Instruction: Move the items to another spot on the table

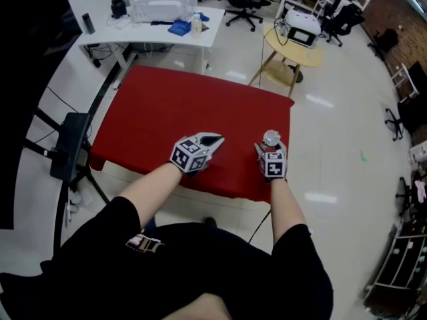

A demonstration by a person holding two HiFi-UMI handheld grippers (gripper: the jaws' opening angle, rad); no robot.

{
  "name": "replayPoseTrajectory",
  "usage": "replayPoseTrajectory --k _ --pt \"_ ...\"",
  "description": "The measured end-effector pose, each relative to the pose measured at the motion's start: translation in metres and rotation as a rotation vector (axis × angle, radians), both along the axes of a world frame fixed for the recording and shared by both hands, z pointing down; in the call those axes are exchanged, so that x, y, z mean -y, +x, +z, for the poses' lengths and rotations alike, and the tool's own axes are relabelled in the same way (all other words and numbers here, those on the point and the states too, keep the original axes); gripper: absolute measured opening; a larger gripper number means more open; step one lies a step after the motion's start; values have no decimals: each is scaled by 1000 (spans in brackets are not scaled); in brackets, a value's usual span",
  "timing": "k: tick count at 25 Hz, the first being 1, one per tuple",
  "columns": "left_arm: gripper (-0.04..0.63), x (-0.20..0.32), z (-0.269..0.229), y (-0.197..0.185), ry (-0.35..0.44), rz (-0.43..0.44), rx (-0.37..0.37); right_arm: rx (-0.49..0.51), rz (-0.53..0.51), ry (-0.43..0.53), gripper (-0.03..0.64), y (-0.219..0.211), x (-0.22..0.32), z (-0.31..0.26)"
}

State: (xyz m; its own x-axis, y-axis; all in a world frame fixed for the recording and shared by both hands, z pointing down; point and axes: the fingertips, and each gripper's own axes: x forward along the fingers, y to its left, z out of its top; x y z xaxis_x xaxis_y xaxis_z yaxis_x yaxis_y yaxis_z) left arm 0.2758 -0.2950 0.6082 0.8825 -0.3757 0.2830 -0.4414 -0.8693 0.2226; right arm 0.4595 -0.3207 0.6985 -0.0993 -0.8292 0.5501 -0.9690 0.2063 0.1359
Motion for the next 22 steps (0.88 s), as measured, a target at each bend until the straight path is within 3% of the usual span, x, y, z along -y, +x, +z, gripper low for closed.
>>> replayPoseTrajectory --k 5,11,15,22 --pt "2 -23 13 96 -8 81 14 17 35 -2 350 69 -24 16" --pt "2 -33 38 163 -36 156 64 64 88 -4 350 102 -38 43" --pt "2 -32 47 179 -36 184 71 102 92 41 350 101 -26 46" --pt "2 -23 55 174 -64 183 71 118 111 77 353 100 -15 46"
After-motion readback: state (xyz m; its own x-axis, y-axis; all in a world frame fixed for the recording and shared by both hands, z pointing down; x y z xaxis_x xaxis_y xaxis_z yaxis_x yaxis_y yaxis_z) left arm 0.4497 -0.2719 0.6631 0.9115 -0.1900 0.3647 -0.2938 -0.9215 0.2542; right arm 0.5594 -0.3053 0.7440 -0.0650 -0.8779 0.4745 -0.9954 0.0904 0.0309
